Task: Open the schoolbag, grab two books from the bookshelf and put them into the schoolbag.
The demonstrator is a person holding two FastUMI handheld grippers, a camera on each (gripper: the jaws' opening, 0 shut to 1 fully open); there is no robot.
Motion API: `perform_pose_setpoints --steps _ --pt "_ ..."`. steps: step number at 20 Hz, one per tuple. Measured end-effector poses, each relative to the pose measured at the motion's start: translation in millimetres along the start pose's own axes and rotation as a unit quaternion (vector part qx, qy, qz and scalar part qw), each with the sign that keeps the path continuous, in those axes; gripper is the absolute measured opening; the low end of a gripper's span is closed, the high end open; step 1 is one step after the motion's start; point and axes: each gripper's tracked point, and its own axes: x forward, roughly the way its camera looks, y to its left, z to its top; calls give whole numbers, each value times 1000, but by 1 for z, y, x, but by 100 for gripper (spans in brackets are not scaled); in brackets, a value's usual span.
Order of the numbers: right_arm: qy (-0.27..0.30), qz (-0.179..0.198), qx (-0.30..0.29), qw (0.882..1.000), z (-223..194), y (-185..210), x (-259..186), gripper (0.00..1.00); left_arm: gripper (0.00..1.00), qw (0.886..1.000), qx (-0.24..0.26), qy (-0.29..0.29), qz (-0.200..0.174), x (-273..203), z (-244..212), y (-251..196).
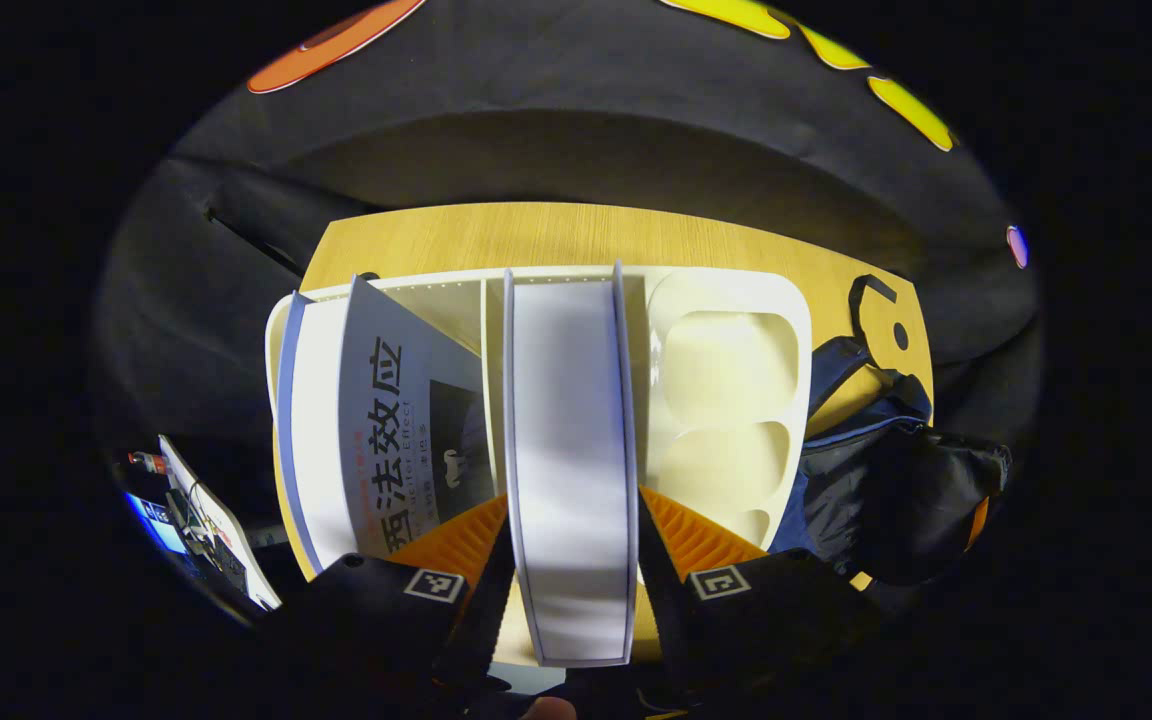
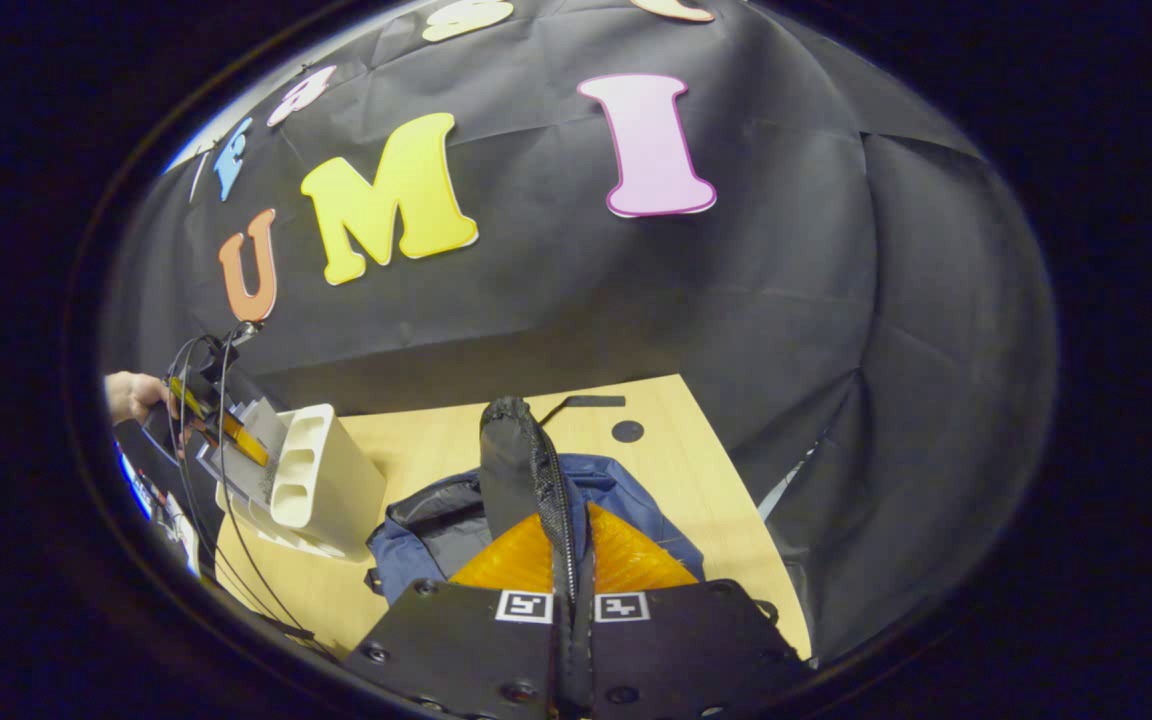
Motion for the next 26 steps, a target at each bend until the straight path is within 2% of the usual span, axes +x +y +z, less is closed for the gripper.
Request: perform_pose_setpoints --steps 1,3,5,9,15,18,23,26 --pt "-1 -1 -3 1000 -1 0 0 1 64 1000 -3 4 0 2 -1 1" --pt "-2 -1 -5 1000 -1 2 -2 1 50 1000 -10 13 7 4 -4 2" --pt "-2 -3 -3 1000 -1 2 -2 1 47 1000 -8 21 9 0 -7 2" --pt "-4 -6 -4 1000 -5 4 -4 1 45 1000 -5 15 -2 -27 -15 -1" --pt "-5 -10 -21 1000 -7 14 -8 1 45 998 23 -35 -39 -108 -48 0" --pt "-5 -14 -25 1000 -8 20 -12 1 45 996 12 -62 -60 -145 -69 12" --pt "-2 -25 -31 999 -17 32 -20 1 44 985 -22 -116 -125 -195 -88 31" --pt "-1 -30 -23 999 -18 35 -22 1 43 971 -48 -128 -194 -205 -105 19"
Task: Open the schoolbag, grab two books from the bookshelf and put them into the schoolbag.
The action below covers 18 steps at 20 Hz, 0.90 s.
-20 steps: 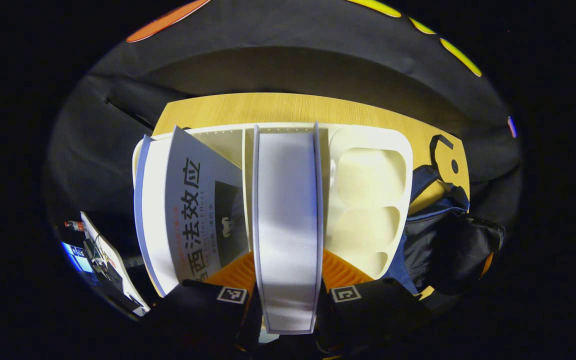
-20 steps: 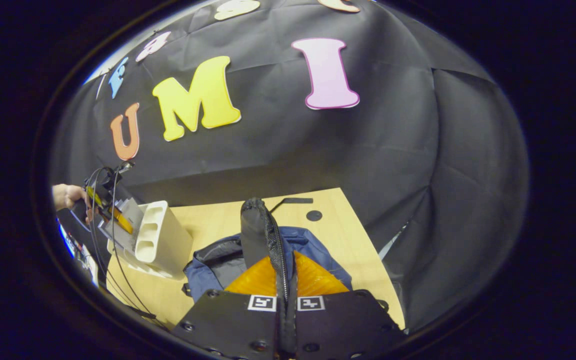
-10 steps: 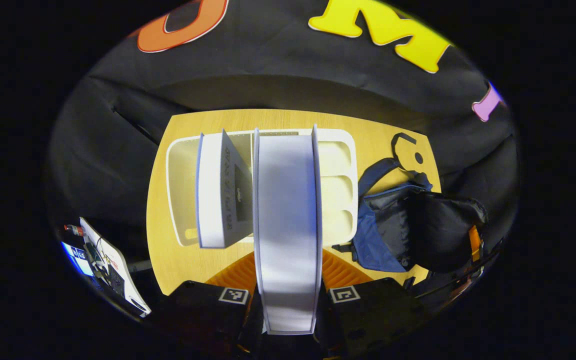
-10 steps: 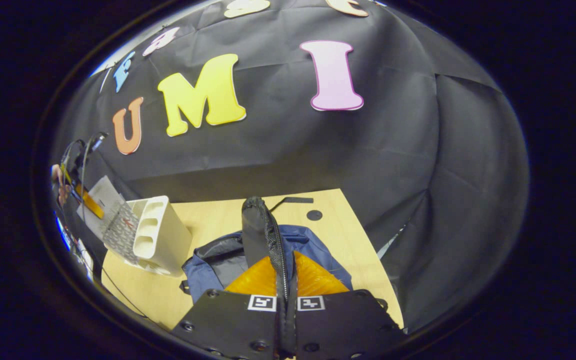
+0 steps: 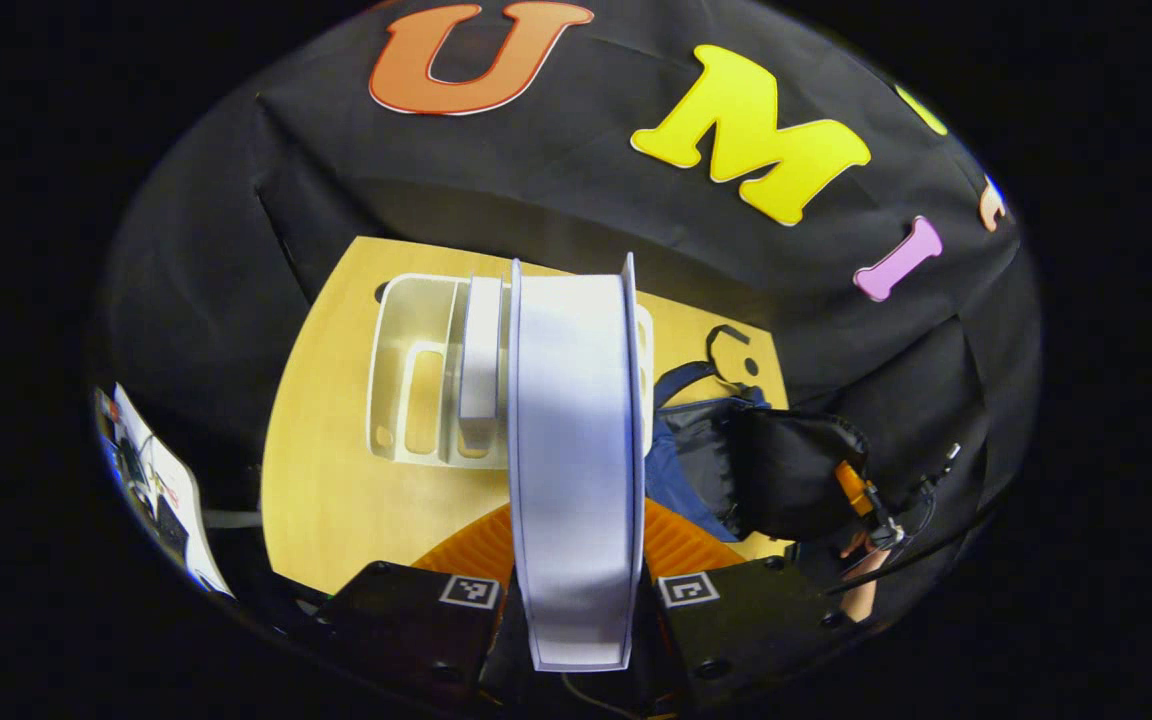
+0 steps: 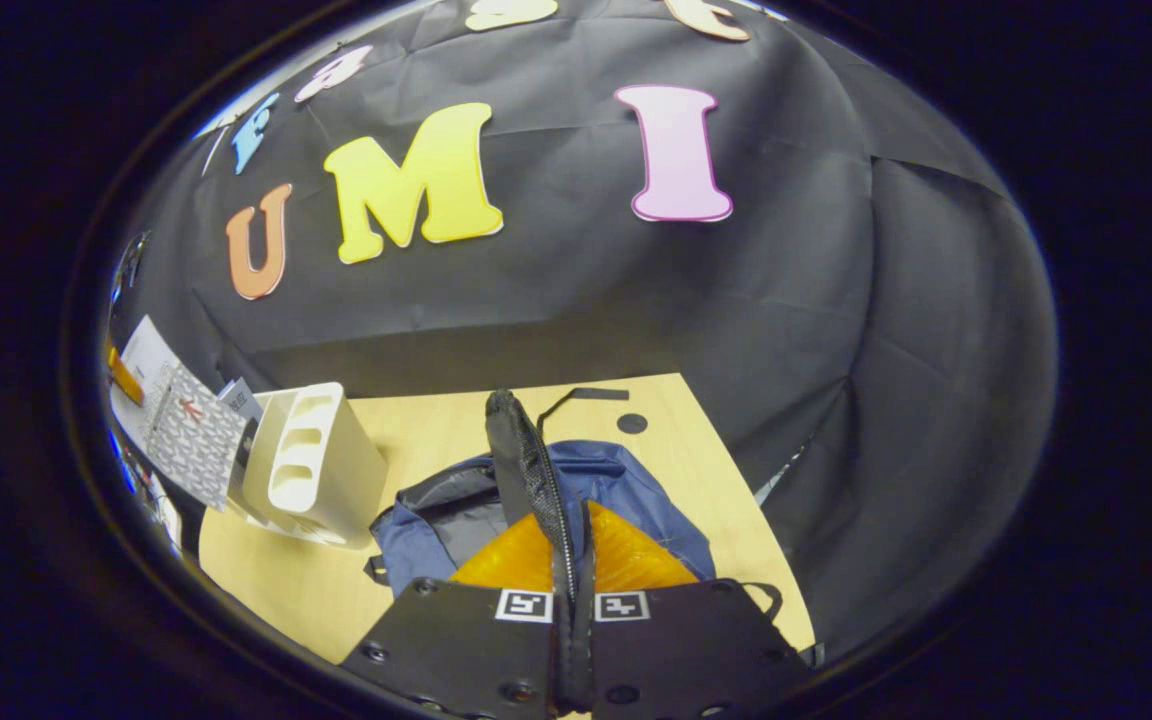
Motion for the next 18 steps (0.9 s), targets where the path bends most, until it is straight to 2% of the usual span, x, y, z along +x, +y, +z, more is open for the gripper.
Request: perform_pose_setpoints --steps 4,7,9,12,15,18 --pt "4 -5 -7 1000 0 -1 -2 1 43 992 -51 -13 -112 10 -15 -52" --pt "3 3 -14 1000 2 1 -2 3 43 984 -70 -25 -161 38 -31 -88" --pt "6 9 -11 1000 1 -1 -1 0 43 979 -89 -16 -182 64 -51 -111" --pt "11 20 1 1000 1 -6 2 0 43 974 -112 -13 -194 113 -79 -140" --pt "19 31 14 999 -1 -20 10 1 43 972 -101 -26 -212 159 -103 -163" --pt "23 39 24 999 2 -31 15 1 43 970 -107 -15 -220 201 -125 -178"
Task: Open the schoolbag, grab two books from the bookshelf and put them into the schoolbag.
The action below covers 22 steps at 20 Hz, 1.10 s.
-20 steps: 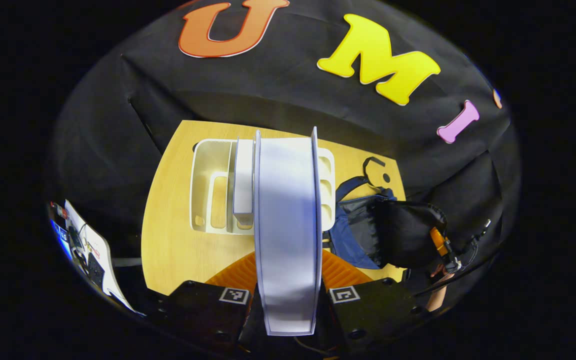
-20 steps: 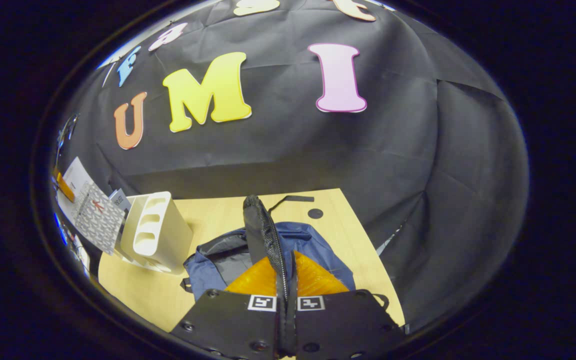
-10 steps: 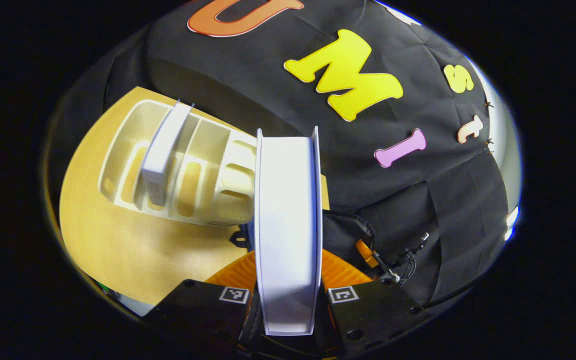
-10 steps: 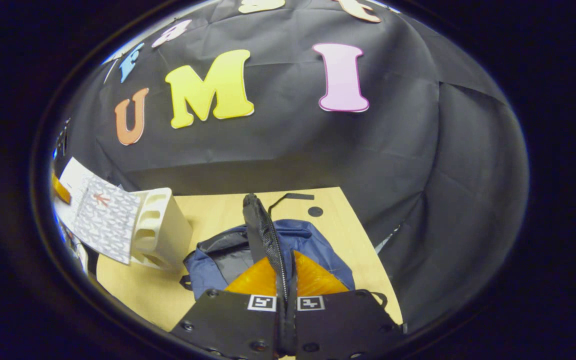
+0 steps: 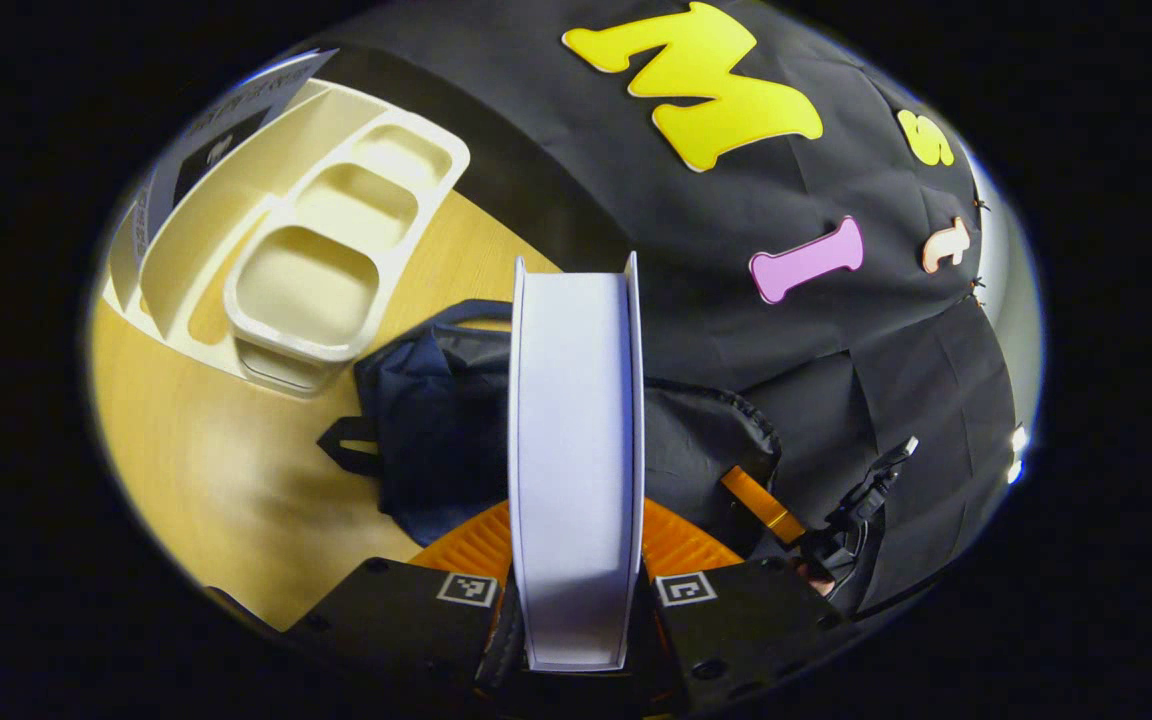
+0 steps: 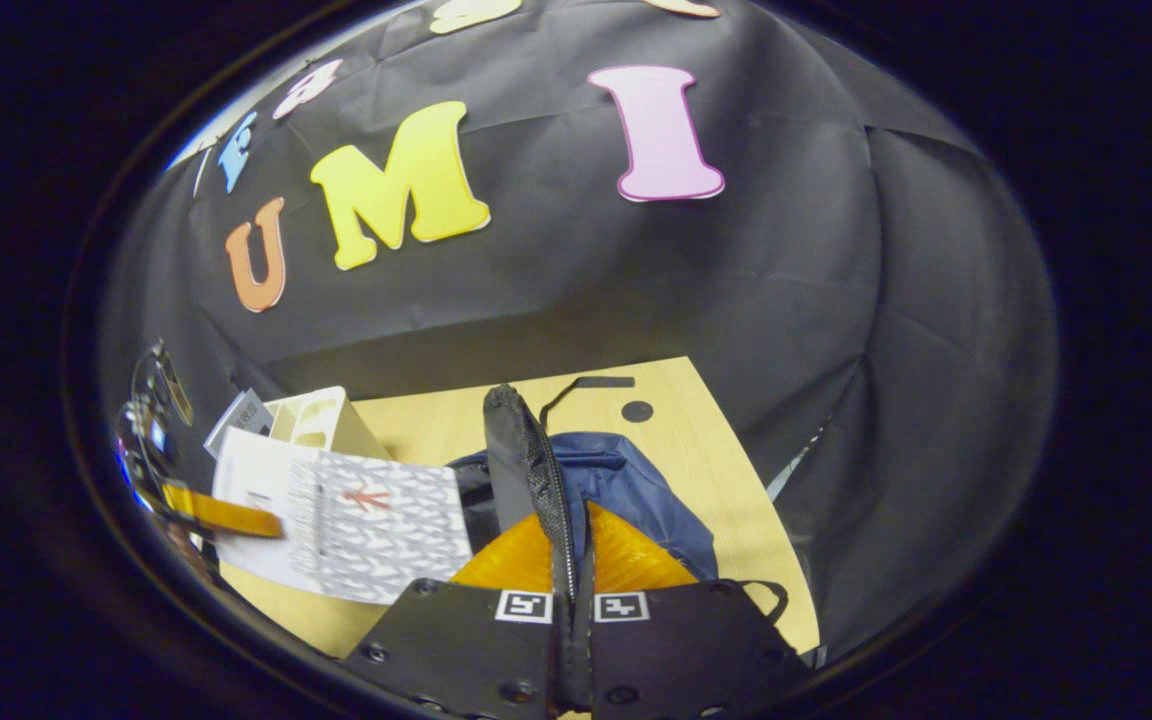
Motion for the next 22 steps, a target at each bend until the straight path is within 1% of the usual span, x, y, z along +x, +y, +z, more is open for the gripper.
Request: perform_pose_setpoints --steps 2,5,8,10,12,14,15,16,17,18,19,20,21,22 --pt "4 6 0 1000 0 -4 1 1 43 1000 -9 8 8 20 -12 11" --pt "3 12 -4 1000 4 -5 2 1 43 1000 -10 17 4 43 -25 23" --pt "3 15 -12 1000 7 -4 0 1 44 999 -16 26 -16 65 -34 22" --pt "2 14 -17 1000 11 -3 -3 1 43 999 -7 31 -31 78 -40 20" --pt "2 12 -21 1000 13 -1 -5 1 45 999 -7 36 -41 93 -43 16" --pt "1 10 -26 1000 15 2 -6 1 43 998 -7 39 -49 106 -43 14" --pt "1 9 -30 1000 15 4 -6 1 43 998 -12 40 -54 113 -43 14" --pt "0 9 -34 999 16 5 -7 1 41 997 -19 41 -61 121 -42 14" --pt "0 7 -38 999 16 8 -8 1 41 996 -31 40 -68 127 -41 16" --pt "0 7 -41 999 17 10 -8 1 43 995 -43 39 -77 133 -40 17" --pt "0 3 -45 999 17 12 -7 1 41 994 -54 40 -86 138 -41 19" --pt "0 2 -49 999 17 14 -7 1 44 992 -66 41 -94 143 -42 21" --pt "0 0 -54 999 16 16 -7 1 44 991 -77 43 -100 148 -43 22" --pt "0 -2 -59 998 16 18 -8 1 44 991 -80 48 -98 155 -46 26"
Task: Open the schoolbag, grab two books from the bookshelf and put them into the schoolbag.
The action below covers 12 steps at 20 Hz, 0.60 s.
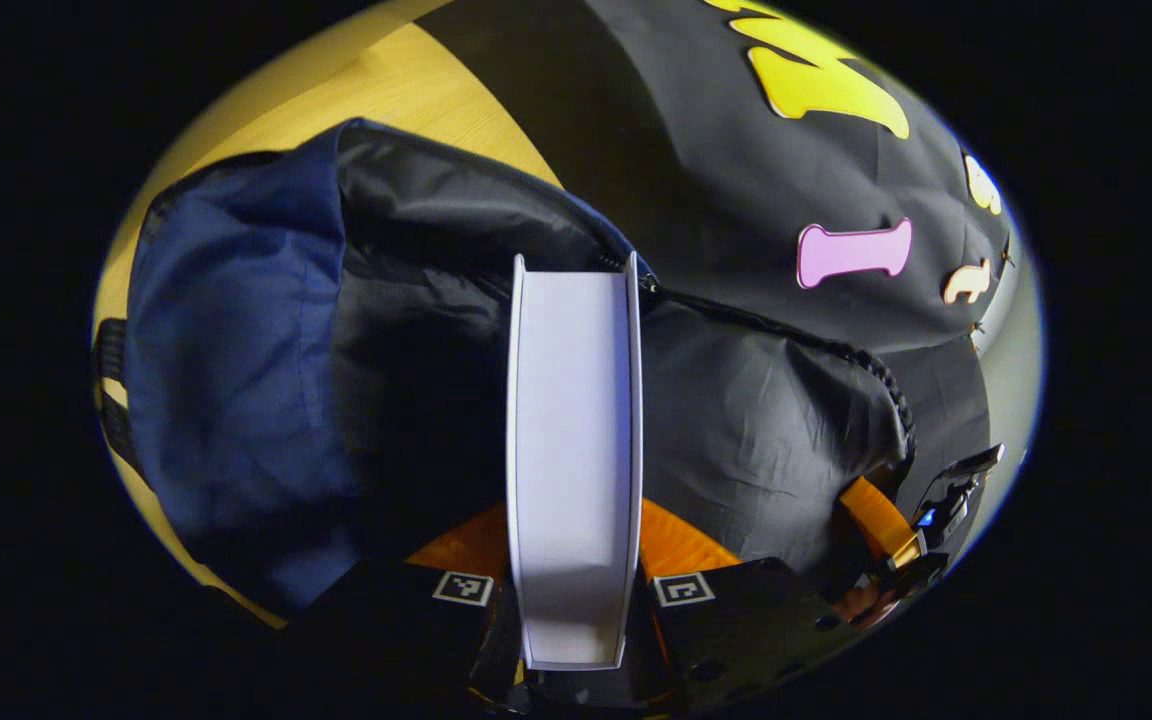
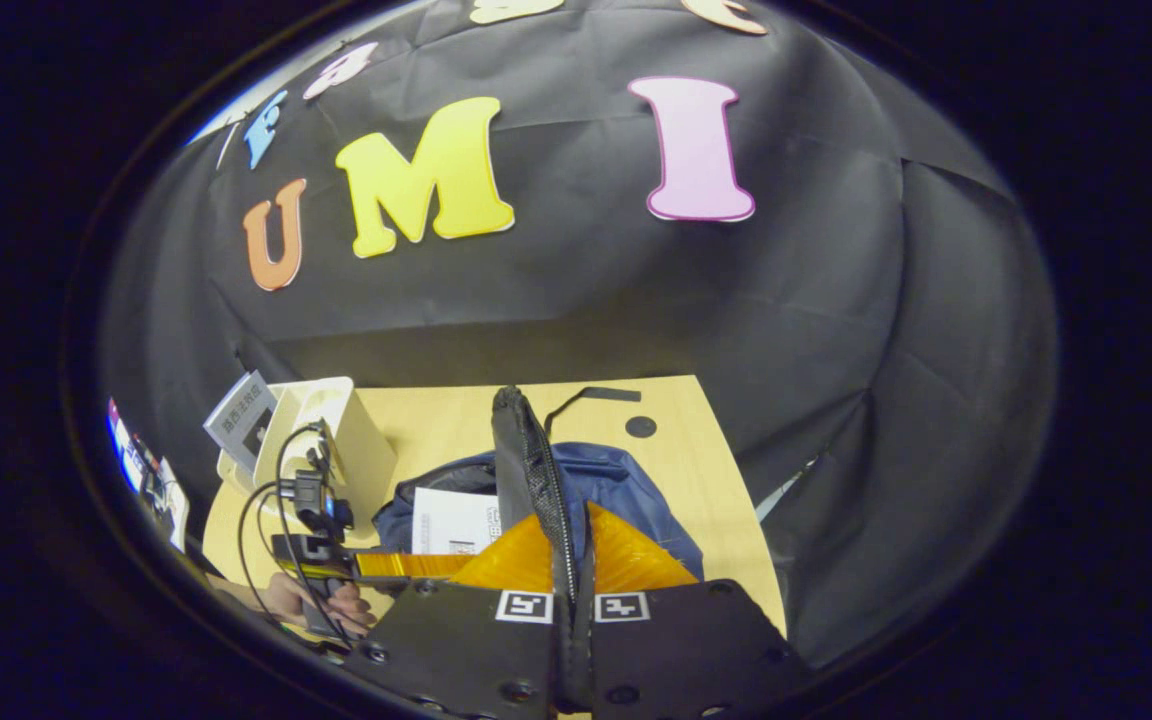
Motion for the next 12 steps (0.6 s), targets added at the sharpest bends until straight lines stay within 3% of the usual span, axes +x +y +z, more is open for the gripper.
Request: perform_pose_setpoints --steps 3,7,8,9,12 --pt "2 -2 -7 1000 -2 5 -1 1 45 1000 -7 10 -9 14 -2 4" --pt "5 -5 -11 1000 -7 10 1 1 52 998 -23 52 26 15 -15 19" --pt "5 -6 -13 1000 -7 12 1 1 63 996 -38 70 43 16 -20 24" --pt "5 -5 -15 1000 -7 14 2 1 64 993 -49 83 68 14 -25 33" --pt "4 -4 -18 1000 -8 20 5 1 81 982 -45 125 135 -8 -41 44"
